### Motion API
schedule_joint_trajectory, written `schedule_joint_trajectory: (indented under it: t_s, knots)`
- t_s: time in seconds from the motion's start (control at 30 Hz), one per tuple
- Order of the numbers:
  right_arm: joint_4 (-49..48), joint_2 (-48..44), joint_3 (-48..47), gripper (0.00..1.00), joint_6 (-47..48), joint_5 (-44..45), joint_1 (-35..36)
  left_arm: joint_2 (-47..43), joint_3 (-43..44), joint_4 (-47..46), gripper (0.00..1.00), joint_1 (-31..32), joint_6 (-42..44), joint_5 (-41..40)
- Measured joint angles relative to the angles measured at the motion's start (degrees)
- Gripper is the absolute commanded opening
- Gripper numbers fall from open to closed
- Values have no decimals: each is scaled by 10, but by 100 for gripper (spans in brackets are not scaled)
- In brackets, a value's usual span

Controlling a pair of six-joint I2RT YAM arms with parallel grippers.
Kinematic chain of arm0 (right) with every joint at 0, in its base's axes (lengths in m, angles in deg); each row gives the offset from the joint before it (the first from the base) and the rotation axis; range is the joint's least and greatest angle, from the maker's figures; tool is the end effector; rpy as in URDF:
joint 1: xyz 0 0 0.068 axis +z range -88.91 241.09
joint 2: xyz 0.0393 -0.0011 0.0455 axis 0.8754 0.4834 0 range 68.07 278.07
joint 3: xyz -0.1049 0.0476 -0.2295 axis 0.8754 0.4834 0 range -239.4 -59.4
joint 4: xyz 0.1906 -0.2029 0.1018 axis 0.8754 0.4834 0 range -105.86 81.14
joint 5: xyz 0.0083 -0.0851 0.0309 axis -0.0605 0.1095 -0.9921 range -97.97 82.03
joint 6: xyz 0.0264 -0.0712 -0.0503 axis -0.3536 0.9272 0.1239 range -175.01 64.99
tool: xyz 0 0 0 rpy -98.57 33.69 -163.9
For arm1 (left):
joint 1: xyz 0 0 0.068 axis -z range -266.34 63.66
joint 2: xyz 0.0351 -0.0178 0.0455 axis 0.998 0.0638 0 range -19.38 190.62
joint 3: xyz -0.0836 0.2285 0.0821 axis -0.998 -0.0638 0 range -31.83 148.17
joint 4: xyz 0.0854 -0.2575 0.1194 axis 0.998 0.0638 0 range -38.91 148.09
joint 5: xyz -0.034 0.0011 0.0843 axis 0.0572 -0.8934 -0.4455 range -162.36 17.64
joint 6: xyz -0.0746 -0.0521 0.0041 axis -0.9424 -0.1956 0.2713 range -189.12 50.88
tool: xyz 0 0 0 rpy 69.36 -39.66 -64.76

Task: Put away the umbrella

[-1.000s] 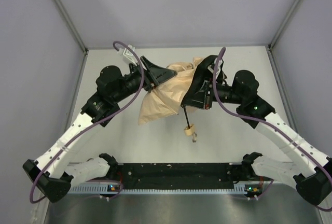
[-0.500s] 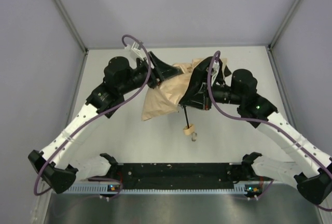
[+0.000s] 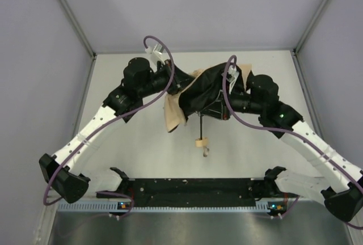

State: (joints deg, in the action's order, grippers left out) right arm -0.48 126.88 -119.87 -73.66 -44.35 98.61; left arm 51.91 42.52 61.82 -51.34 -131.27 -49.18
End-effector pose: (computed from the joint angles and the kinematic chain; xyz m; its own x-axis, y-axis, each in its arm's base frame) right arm 0.2146 0.2257 0.3601 -0.4811 -0.0449 -0.8755 -0.8375 0.3186 0.4439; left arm 0.2820 -0.2367 0.4029 -0.7998 -0.4322 -0.4165 0.2988 0.3150 -0.9008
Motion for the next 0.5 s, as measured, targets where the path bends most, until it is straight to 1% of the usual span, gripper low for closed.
schedule_joint_trajectory:
  t_s: [0.03, 0.07, 0.13, 0.17, 0.2, 0.23, 0.37, 0.5]
  knots:
    - [5, 0, 0, 5, -3, 5, 0, 4, 4, 1, 0, 0, 14, 1]
    - [7, 0, 0, 24, -7, 12, 0, 5, 5, 3, 0, -3, 22, 0]
    - [7, -4, 1, 51, -18, 33, 2, 5, 5, 4, 0, -6, 39, -5]
    - [1, -11, 5, 80, -23, 45, 5, 5, 6, 4, 0, -7, 47, -12]
    - [-3, -27, 17, 94, -26, 59, 11, 5, 6, 2, 0, -9, 56, -27]
    - [-3, -49, 31, 99, -37, 73, 17, 5, 6, 2, 0, -12, 67, -37]
    - [22, -139, 71, 99, -83, 139, 26, -1, 5, -11, 0, -21, 130, -99]
    - [51, -187, 79, 99, -183, 185, 26, -29, -10, -42, 0, -24, 193, -159]
